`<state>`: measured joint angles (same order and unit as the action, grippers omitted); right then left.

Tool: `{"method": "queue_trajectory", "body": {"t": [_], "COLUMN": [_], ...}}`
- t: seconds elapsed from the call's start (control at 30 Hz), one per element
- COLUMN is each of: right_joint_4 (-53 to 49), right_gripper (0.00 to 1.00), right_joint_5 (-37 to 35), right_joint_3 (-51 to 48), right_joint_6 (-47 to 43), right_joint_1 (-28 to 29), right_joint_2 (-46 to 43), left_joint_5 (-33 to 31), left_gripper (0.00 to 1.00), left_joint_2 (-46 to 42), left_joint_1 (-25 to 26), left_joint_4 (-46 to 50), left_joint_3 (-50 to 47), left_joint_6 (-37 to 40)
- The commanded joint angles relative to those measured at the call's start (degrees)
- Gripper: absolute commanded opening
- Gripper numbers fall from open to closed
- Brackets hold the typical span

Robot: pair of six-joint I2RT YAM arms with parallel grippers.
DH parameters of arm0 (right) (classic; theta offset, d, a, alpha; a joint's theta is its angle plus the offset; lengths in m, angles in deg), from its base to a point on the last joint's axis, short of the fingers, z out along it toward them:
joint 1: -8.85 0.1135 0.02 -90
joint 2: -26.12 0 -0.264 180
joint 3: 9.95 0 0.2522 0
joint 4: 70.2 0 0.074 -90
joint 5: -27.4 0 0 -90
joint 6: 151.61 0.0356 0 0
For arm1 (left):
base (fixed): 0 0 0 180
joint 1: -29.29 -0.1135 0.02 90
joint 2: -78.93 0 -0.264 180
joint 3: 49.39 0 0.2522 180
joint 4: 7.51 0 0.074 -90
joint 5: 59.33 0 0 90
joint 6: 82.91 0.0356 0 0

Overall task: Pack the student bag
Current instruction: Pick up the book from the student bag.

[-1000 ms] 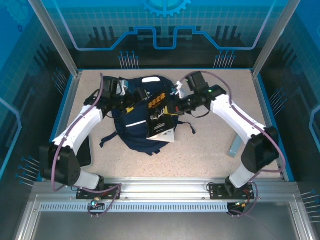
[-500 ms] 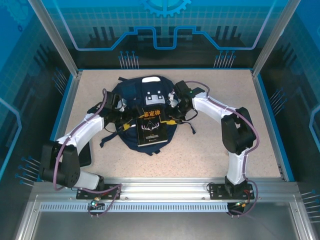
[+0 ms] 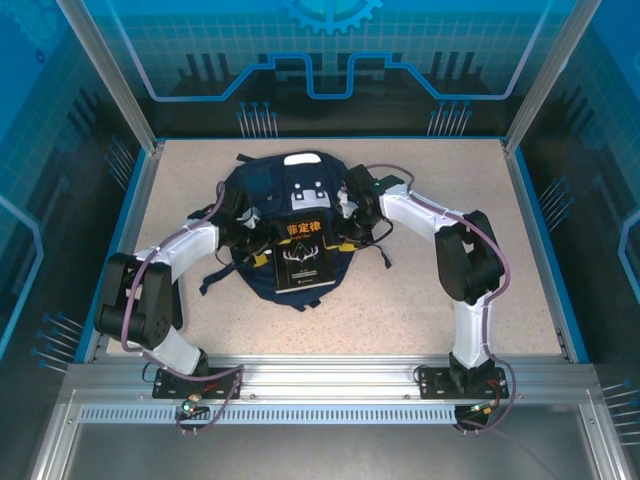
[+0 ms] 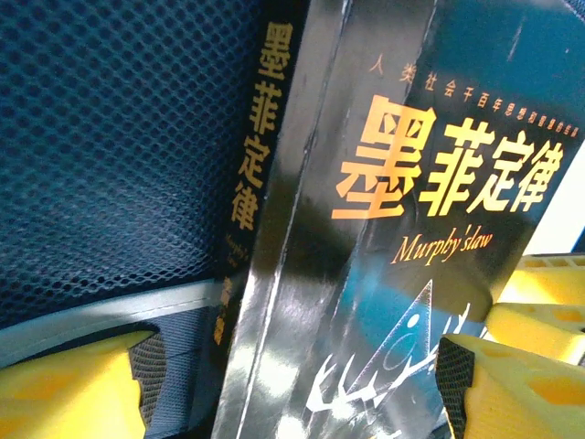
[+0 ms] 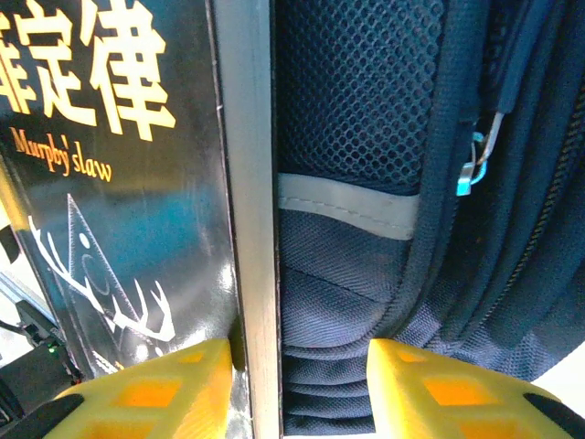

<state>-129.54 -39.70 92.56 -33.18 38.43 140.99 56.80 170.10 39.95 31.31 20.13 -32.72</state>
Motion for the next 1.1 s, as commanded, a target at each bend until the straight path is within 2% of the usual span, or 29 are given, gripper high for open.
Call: {"method": "queue_trajectory", "body": {"t": [0.0, 0.27, 0.37, 0.57, 0.67, 0.8, 0.97, 1.07], "right_joint_4": [-1.0, -1.0, -0.86, 0.12, 0.54, 0.5, 1.53, 1.74], "right_gripper": [0.44, 0.41, 0.4, 0.36, 0.35, 0.35, 0.36, 0.36], "right_joint_5": [1.16, 0.66, 0.22, 1.65, 2.22, 1.92, 1.63, 1.44], "right_joint_3": [2.17, 2.6, 2.28, 1.1, 0.73, 0.55, -0.39, -0.98], "right_joint_6": [-1.07, -0.13, 0.06, 0.06, 0.1, -0.12, -0.14, 0.09], "right_joint_1": [1.04, 1.35, 1.25, 0.9, 0.91, 0.89, 0.65, 0.46], "right_joint_2": [1.92, 3.97, 3.81, 3.31, 3.22, 2.67, -0.24, -1.8], "left_joint_5": [5.84, 16.24, 16.67, 19.51, 19.82, 19.18, 18.51, 18.2], "left_gripper": [0.77, 0.63, 0.55, 0.53, 0.48, 0.38, 0.33, 0.23], "left_joint_2": [1.89, 1.41, 0.21, 1.94, 3.0, 3.57, 4.68, 4.51], "left_joint_1": [-0.06, 0.16, 0.08, 0.07, 0.07, 0.07, 0.16, 0.4], "left_joint_4": [-0.57, -8.82, -8.89, -12.62, -13.93, -13.29, -11.83, -12.23], "left_joint_3": [1.19, 1.43, 2.03, 1.41, 0.92, 1.51, 2.58, 2.68], "left_joint_6": [2.0, 1.33, 2.9, 0.74, -0.6, -1.17, -1.92, -2.36]}}
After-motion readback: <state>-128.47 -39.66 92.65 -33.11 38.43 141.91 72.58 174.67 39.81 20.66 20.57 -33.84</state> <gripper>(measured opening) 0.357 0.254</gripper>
